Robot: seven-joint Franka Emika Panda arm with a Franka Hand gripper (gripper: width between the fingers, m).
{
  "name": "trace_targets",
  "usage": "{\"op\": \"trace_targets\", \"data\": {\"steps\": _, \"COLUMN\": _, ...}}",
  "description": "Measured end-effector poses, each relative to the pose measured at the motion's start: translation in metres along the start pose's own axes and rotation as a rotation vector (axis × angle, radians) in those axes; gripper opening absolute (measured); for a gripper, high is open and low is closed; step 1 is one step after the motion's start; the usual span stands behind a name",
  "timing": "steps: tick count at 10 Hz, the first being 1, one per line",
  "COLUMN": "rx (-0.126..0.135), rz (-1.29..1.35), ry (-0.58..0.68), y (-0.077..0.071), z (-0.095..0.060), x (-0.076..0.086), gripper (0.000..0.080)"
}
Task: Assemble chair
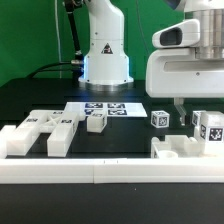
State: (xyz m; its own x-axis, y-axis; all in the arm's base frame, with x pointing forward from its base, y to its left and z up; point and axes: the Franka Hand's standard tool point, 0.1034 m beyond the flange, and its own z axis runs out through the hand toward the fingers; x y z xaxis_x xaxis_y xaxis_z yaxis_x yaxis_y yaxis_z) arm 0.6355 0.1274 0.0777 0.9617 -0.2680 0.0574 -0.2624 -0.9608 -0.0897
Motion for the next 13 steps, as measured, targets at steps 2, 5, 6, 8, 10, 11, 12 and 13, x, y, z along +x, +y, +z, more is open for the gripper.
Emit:
{"op": "trace_targets", "data": {"steps": 2, "rx": 0.0, "rz": -0.113, "ry": 0.0, "y": 0.0005, "z": 0.0, "x": 0.0003, "gripper": 0.0649}}
{"op": "trace_targets", "data": {"steps": 5, "rx": 0.0, "rz": -0.123, "ry": 0.0, "y": 0.0007, "z": 0.0004, "x": 0.0, "gripper": 0.0391}}
{"op": "trace_targets", "data": {"steps": 6, "rx": 0.0, "rz": -0.109, "ry": 0.0, "y": 0.001, "z": 0.0004, "x": 0.0002, "gripper": 0.0391}}
{"op": "trace_targets", "data": {"steps": 8, "rx": 0.0, "rz": -0.09, "ry": 0.0, "y": 0.0011, "z": 0.0004, "x": 0.0002, "gripper": 0.0288}}
{"op": "trace_targets", "data": {"steps": 10, "rx": 0.001, "rz": 0.086, "ry": 0.001, "y": 0.0012, "z": 0.0006, "x": 0.0001, "gripper": 0.0288}}
{"op": "trace_targets", "data": {"steps": 11, "rx": 0.0, "rz": 0.222, "ry": 0.003, "y": 0.0012, "z": 0.0008, "x": 0.0, "gripper": 0.0288}}
{"op": "trace_targets", "data": {"steps": 12, "rx": 0.001, "rz": 0.342, "ry": 0.002, "y": 0.0012, "z": 0.0009, "x": -0.0003, "gripper": 0.0288}}
{"op": "trace_targets", "data": {"steps": 13, "rx": 0.0, "rz": 0.507, "ry": 0.001, "y": 0.0011, "z": 0.0012, "x": -0.0008, "gripper": 0.0289}}
